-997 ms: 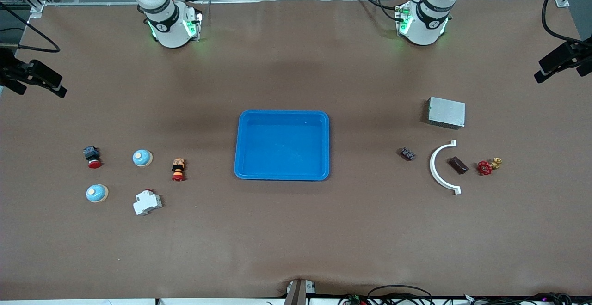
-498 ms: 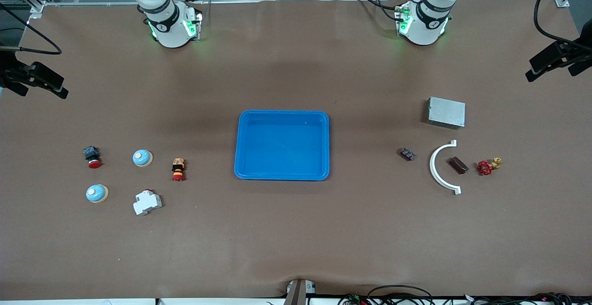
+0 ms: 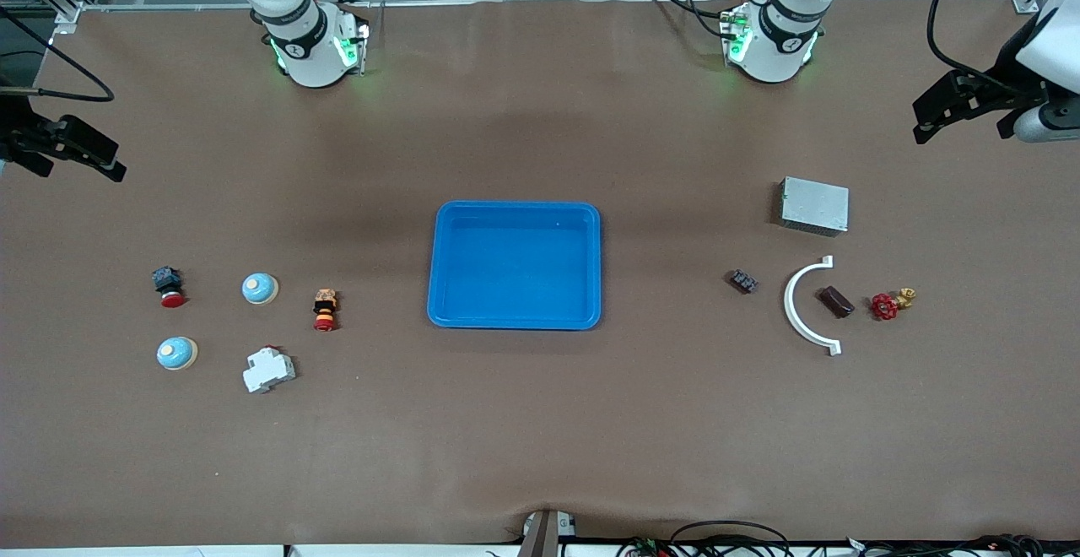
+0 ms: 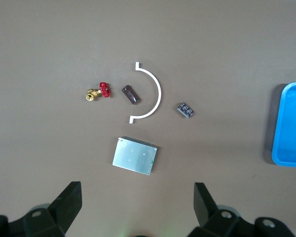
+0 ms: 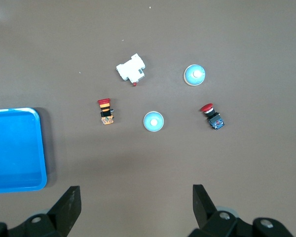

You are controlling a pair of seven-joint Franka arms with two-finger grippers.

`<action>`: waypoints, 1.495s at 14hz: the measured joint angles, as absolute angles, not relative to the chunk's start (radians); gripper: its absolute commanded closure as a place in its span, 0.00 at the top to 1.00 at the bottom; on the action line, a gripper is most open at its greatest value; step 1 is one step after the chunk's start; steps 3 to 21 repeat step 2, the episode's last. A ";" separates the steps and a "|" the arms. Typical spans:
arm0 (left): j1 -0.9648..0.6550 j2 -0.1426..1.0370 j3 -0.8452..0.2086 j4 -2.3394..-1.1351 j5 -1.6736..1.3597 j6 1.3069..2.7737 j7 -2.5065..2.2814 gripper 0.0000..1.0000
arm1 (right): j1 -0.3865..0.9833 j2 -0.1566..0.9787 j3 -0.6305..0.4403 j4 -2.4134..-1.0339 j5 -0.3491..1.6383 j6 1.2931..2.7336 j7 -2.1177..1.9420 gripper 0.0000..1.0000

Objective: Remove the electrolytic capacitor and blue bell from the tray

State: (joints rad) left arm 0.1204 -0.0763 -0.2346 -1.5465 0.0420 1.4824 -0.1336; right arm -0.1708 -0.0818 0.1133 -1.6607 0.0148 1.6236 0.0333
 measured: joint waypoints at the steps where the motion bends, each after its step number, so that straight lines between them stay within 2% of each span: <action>1: 0.123 -0.076 -0.234 -1.546 0.042 1.482 -0.134 1.00 | -0.171 -0.082 0.113 -1.661 0.015 1.624 0.033 1.00; 21: 0.127 -0.076 -0.234 -1.546 0.042 1.482 -0.134 1.00 | -0.171 -0.082 0.113 -1.661 0.015 1.624 0.033 1.00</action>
